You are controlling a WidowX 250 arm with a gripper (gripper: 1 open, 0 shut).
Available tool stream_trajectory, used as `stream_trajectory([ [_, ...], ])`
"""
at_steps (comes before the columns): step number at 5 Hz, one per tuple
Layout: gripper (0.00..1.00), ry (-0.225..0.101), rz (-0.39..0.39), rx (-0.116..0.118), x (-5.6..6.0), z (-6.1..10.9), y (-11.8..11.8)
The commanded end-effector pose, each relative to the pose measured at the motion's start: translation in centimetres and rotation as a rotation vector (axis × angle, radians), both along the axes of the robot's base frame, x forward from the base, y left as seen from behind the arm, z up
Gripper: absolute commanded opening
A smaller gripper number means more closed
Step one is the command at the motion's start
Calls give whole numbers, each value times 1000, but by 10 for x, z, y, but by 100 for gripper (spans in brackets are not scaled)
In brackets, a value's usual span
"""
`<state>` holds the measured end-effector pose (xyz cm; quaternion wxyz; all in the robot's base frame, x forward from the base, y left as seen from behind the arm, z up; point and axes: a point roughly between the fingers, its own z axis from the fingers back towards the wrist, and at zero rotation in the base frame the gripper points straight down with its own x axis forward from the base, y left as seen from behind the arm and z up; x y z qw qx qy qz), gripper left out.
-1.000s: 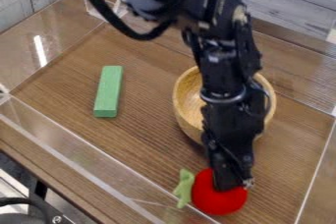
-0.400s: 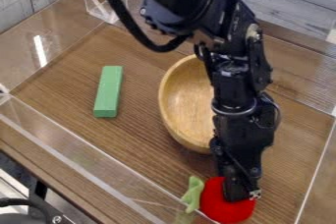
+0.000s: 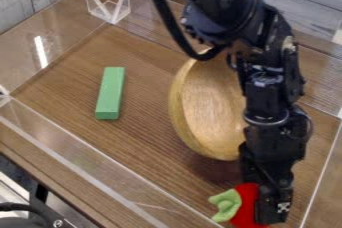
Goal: Move the red object to the right side of the table
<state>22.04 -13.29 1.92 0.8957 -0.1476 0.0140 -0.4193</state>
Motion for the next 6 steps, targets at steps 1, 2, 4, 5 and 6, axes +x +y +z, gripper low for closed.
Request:
stream_trajectory([
  [1,100,-10,-50,-1,0,1,1],
  [2,100,-4,-74,-1,-3,1,3],
  [4,100,9,-115,-1,3,0,6],
  [5,100,15,-136,-2,5,0,8],
  [6,100,21,-129,-2,7,0,9],
])
